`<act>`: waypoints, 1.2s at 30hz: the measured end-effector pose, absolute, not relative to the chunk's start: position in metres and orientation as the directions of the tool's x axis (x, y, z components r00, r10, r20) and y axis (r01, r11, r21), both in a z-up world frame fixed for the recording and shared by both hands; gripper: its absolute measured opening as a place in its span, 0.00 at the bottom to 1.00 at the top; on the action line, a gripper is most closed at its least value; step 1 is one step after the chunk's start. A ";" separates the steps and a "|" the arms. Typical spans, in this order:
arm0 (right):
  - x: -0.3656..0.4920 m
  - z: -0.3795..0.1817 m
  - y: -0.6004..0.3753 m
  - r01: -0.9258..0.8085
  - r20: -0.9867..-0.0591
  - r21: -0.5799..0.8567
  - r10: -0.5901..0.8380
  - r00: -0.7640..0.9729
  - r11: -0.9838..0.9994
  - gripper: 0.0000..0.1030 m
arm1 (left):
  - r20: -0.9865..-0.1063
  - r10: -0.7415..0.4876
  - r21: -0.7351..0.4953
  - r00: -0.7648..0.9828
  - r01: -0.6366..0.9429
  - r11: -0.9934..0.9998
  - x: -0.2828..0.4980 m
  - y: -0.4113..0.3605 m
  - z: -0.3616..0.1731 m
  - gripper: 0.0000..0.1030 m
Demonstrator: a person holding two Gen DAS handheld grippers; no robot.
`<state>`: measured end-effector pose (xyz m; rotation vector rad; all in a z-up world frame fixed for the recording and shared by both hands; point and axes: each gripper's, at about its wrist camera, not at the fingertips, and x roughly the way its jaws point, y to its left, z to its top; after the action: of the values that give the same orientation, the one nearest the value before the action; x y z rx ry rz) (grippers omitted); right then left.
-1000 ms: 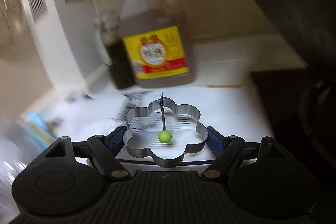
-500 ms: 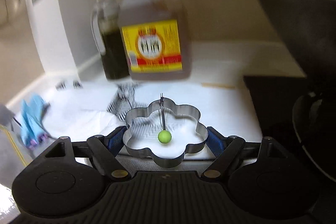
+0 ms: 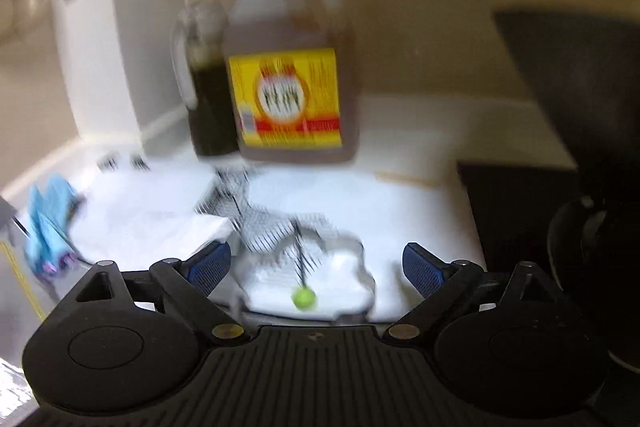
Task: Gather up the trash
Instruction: 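Grasp the white tissue with the right gripper, then carry the plastic bag and white tissue down over the blue bin with both tools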
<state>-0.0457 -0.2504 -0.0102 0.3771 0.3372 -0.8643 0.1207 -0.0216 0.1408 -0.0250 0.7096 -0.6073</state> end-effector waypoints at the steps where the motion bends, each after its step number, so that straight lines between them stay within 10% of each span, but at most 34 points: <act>1: -0.046 -0.008 -0.248 0.777 -0.415 0.177 -0.670 0.615 0.604 0.93 | -0.605 -0.529 -0.222 0.595 0.512 0.830 0.121 -0.022 0.140 0.17; 10: -0.035 -0.007 -0.244 0.791 -0.456 0.060 -0.689 0.564 0.608 0.96 | -0.611 -0.533 -0.232 0.585 0.511 0.828 0.126 -0.025 0.135 0.17; 15: -0.051 0.003 -0.239 0.629 -0.346 0.306 -0.532 0.773 0.715 0.97 | -0.609 -0.538 -0.240 0.583 0.512 0.825 0.127 -0.025 0.134 0.17; 26: 0.003 -0.014 -0.203 0.499 -0.491 0.065 -0.408 0.770 0.864 0.96 | -0.621 -0.546 -0.259 0.563 0.511 0.820 0.131 -0.023 0.125 0.17; 29: 0.000 -0.013 -0.206 0.496 -0.483 0.094 -0.396 0.781 0.863 0.50 | -0.623 -0.548 -0.261 0.559 0.511 0.819 0.131 -0.025 0.124 0.17; 30: -0.003 -0.014 -0.207 0.491 -0.483 0.116 -0.383 0.787 0.863 0.13 | -0.621 -0.550 -0.263 0.558 0.513 0.817 0.131 -0.025 0.124 0.17; 36: -0.025 -0.001 -0.201 0.483 -0.291 0.173 -0.424 0.857 0.858 0.03 | -0.578 -0.590 -0.306 0.563 0.521 0.797 0.124 -0.017 0.143 0.14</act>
<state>-0.0248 -0.2012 -0.0006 0.2451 0.2482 -0.4817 0.1238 -0.0170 0.1432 -0.1040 0.7191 -0.6554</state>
